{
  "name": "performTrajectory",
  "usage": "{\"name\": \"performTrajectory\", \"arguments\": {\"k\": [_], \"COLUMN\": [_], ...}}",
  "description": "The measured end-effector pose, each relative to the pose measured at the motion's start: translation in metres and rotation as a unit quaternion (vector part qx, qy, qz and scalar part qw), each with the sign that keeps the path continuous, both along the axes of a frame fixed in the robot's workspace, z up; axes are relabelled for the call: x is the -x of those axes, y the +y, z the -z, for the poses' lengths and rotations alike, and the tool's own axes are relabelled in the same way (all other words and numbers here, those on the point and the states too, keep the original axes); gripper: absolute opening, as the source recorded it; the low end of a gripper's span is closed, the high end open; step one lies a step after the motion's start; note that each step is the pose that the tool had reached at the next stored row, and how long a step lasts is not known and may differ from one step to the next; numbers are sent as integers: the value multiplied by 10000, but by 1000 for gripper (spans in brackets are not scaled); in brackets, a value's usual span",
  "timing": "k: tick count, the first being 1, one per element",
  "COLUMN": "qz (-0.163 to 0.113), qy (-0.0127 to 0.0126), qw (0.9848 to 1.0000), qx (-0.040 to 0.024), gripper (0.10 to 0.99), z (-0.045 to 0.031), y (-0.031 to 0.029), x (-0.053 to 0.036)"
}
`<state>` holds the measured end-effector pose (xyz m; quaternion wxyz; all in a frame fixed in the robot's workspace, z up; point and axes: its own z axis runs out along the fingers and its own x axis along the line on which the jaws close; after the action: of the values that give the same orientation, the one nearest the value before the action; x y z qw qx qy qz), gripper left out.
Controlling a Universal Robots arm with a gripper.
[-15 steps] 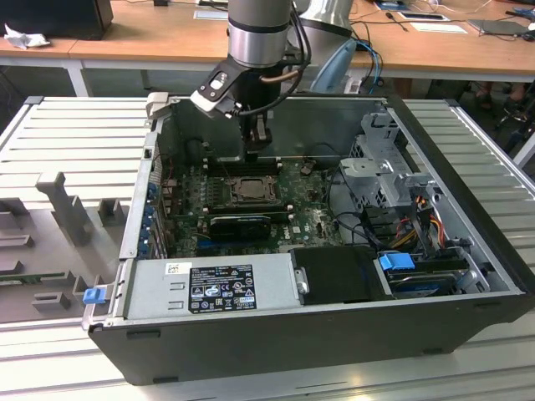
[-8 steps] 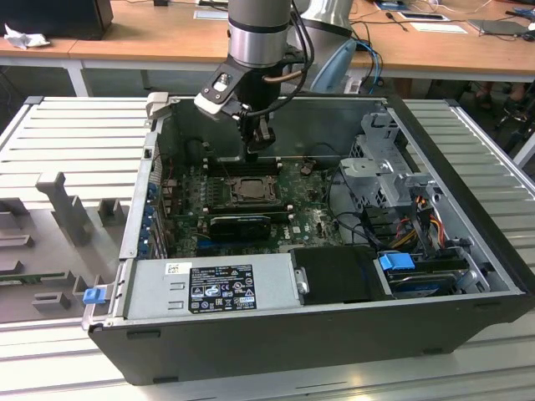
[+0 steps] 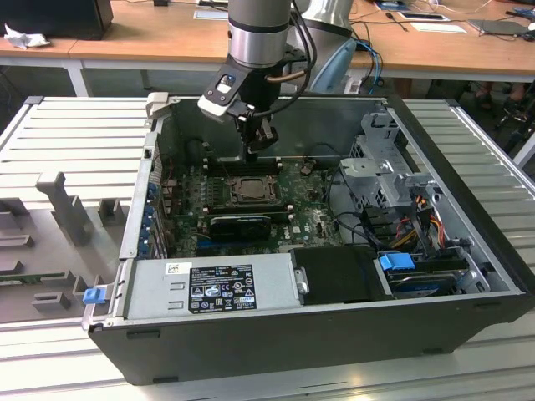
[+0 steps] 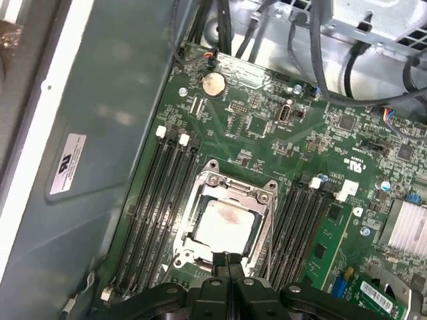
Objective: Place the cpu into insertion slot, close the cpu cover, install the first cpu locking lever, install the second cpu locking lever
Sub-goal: 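Install the first cpu locking lever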
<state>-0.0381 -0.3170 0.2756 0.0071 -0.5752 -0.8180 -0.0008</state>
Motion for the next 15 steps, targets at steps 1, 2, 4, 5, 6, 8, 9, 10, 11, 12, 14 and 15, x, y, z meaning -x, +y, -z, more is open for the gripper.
{"name": "performTrajectory", "arguments": {"k": [1,2,4,5,6,8,9,10,11,12,14,15], "qz": [-47,-105,-260,-341,-430,-645,-685,-726,-818,-880,-1111,-1188], "qy": [0,0,0,0,0,0,0,0,0,0,0,0], "qw": [10000,9999,9997,9994,9991,9979,9977,9974,9967,9961,9938,9929], "qx": [0,0,0,0,0,0,0,0,0,0,0,0], "gripper": [106,106,106,106,106,106,106,106,106,106,106,106], "z": [0,0,0,0,0,0,0,0,0,0,1,1], "y": [0,0,0,0,0,0,0,0,0,0,0,0], "x": [0,0,0,0,0,0,0,0,0,0,0,0]}}
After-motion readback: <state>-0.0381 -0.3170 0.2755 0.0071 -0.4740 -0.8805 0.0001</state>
